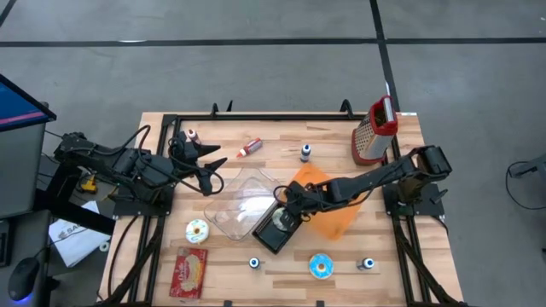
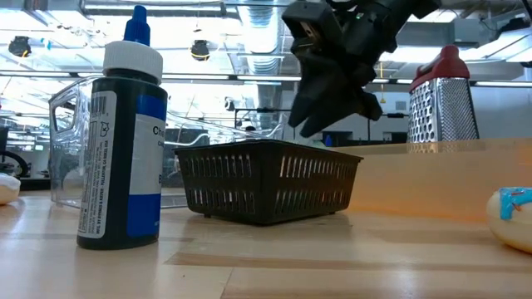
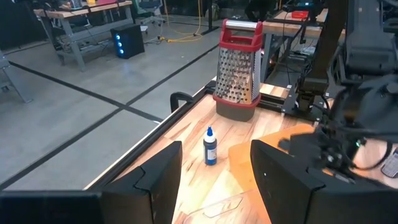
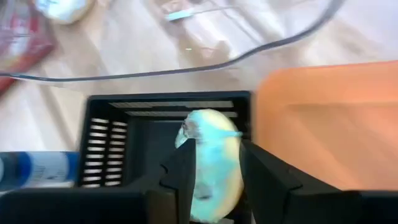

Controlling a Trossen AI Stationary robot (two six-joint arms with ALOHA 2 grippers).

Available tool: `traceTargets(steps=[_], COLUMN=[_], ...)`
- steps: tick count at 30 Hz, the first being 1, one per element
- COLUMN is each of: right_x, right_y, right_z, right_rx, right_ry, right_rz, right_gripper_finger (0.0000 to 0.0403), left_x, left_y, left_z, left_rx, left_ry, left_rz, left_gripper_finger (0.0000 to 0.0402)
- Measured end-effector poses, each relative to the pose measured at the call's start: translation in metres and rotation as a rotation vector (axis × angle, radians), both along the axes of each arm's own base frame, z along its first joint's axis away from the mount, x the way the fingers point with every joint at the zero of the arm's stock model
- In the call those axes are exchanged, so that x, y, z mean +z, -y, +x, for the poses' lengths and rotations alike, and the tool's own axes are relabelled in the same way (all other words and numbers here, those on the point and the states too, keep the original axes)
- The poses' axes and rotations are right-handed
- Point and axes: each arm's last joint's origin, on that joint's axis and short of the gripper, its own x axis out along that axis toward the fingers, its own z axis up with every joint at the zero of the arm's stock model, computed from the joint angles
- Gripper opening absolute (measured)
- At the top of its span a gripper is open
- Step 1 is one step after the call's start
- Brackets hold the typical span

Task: Pick & Place Food Item
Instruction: Put the light blue donut into the black bin, then put the blue donut into the black bin

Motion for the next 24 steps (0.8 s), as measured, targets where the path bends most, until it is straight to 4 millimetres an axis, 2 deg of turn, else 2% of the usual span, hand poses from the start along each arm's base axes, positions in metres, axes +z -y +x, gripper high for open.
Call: traceTargets(steps=[8, 12, 15, 19, 24], right_x=[0.008, 0.022, 0.039, 0.063, 0.072], right_y=[0.007, 0.008, 0.007, -0.010, -0.056], right_z=[-0.011, -0.021, -0.037, -0.067, -0.100], right_rx=[-0.030, -0.036, -0.004, 0.041, 0.056], right_ry=[-0.055, -0.061, -0.077, -0.109, -0.191], right_rz=[-0.027, 0.006, 0.058, 0.159, 0.351], right_gripper_finger=[0.0160, 0.0176, 0.0183, 0.0187, 0.0187], left_x=[0.000, -0.001, -0.001, -0.001, 0.000], left_y=[0.000, -0.002, -0.003, -0.003, -0.003], left_z=[0.000, 0.000, 0.000, 0.000, -0.001], left_rx=[0.000, 0.008, 0.012, 0.005, -0.027], left_ry=[-0.005, -0.014, -0.017, -0.030, -0.028], left_rz=[0.002, 0.008, 0.011, 0.030, 0.018], left_gripper_finger=[0.0186, 0.0186, 0.0186, 0.0186, 0.0186])
